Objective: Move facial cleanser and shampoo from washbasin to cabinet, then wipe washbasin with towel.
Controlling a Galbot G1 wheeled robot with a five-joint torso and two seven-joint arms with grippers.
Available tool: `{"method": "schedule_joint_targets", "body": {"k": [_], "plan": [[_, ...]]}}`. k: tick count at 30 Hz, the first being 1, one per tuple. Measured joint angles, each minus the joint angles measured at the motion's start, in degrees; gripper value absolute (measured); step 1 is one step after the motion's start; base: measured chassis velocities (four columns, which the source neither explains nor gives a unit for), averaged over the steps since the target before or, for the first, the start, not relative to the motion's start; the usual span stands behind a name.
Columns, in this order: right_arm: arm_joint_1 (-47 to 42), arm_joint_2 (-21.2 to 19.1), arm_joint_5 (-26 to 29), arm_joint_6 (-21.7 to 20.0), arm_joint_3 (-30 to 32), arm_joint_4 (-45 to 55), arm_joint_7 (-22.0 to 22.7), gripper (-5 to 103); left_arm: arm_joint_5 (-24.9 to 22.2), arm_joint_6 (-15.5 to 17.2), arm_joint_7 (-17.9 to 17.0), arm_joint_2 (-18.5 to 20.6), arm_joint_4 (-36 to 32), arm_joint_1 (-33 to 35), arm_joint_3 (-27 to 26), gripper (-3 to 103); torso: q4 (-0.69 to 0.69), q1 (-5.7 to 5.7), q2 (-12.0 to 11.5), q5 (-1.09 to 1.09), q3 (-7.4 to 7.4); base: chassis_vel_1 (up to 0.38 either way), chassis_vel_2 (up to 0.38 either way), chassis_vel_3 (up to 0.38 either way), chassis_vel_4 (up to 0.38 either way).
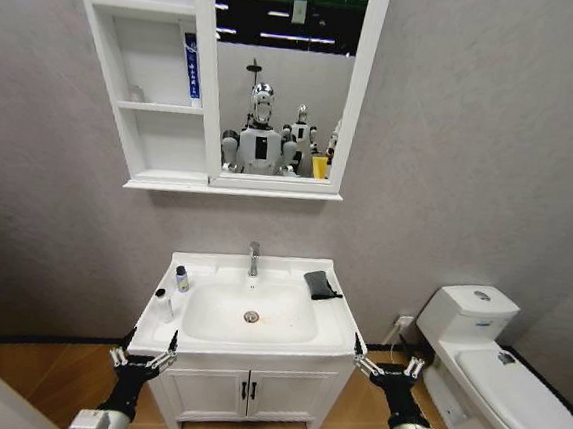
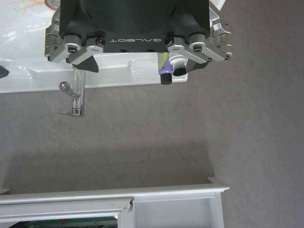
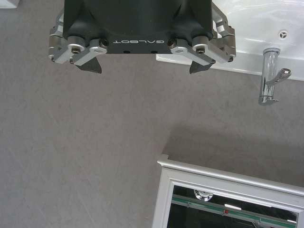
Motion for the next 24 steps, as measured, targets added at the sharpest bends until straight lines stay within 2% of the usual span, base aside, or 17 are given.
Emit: {"method": "schedule_joint_targets", "body": {"k": [9, 15, 24], "plan": [[-1.21, 0.79, -0.79, 1.79, 0.29, -0.04, 0.71, 100, -0.06, -0.82, 0.2, 0.25, 0.57, 0.46, -0.43, 100, 0.0, -0.03, 0.01, 0.0, -0.01, 0.0, 0.0, 0.0, 0.0], [-0.88, 0.8, -0.98, 1.74, 0.14, -0.04, 1.21, 100, 0.11, -1.61, 0.2, 0.2, 1.07, -0.05, -0.34, 100, -0.01, -0.03, 0.01, 0.0, -0.01, 0.0, 0.0, 0.0, 0.0], [-0.25, 0.55, -0.74, 0.63, 0.05, -0.56, 1.27, 100, -0.11, -0.94, 0.5, 0.37, 2.01, -0.25, -0.25, 100, 0.0, -0.03, 0.02, 0.0, -0.01, 0.0, 0.0, 0.0, 0.0]]}}
